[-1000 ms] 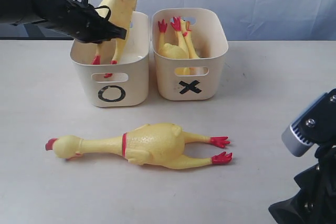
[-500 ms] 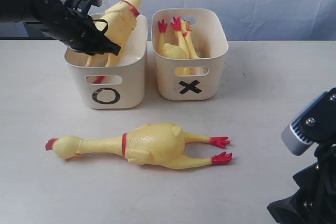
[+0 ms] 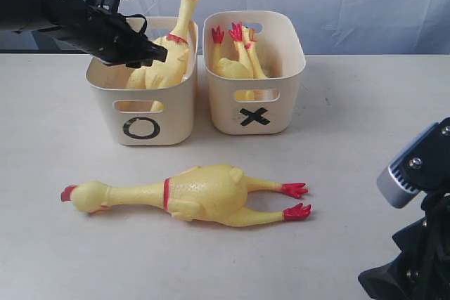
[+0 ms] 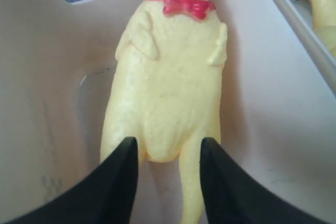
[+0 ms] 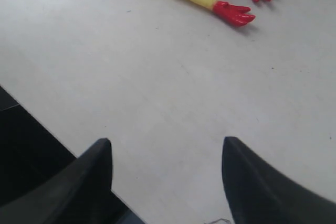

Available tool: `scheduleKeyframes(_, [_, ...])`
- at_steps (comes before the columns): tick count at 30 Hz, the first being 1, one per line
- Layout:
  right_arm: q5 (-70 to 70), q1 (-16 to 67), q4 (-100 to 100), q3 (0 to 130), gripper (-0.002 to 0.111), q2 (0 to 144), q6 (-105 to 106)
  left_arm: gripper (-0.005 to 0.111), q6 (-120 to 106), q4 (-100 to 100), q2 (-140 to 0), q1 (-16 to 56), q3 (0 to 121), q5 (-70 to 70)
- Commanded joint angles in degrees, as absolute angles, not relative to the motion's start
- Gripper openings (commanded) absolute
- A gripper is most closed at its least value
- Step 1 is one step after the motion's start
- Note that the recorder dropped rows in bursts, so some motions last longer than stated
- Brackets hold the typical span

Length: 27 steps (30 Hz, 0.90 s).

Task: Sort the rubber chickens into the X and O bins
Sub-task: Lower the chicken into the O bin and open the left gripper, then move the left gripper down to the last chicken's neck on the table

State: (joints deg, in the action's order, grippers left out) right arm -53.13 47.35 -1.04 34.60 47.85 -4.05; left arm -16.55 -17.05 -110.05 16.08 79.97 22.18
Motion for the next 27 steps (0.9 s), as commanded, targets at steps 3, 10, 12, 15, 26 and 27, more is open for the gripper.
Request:
scheduleKeyframes(3, [-52.76, 47.43, -1.17, 34.46, 0.058, 47.41, -4.06, 0.038, -16.65, -18.56, -109.00, 15.87, 80.14, 21.25])
scheduleKeyframes(10, [-52.76, 47.43, -1.17, 34.46, 0.058, 47.41, -4.06, 0.038, -23.70, -18.55, -103.93, 16.10, 80.14, 22.99])
scheduleKeyframes(12, [-52.76, 47.43, -1.17, 34.46, 0.058, 47.41, -4.06, 0.038, -26.31, -19.20, -102.43, 16.10, 80.14, 25.27])
scheduleKeyframes(15, [-52.76, 47.43, -1.17, 34.46, 0.058, 47.41, -4.06, 0.038, -33.40, -19.69, -101.07, 16.21, 80.14, 31.21])
scheduleKeyframes(26, [-52.64, 47.43, -1.17, 34.46, 0.058, 47.41, -4.06, 0.038, -51.79, -31.25, -97.82, 17.34, 80.14, 53.59])
scheduleKeyframes(27, [-52.64, 47.43, -1.17, 34.46, 0.058, 47.41, -4.06, 0.038, -52.13, -31.25, -97.41, 17.90, 80.14, 54.25])
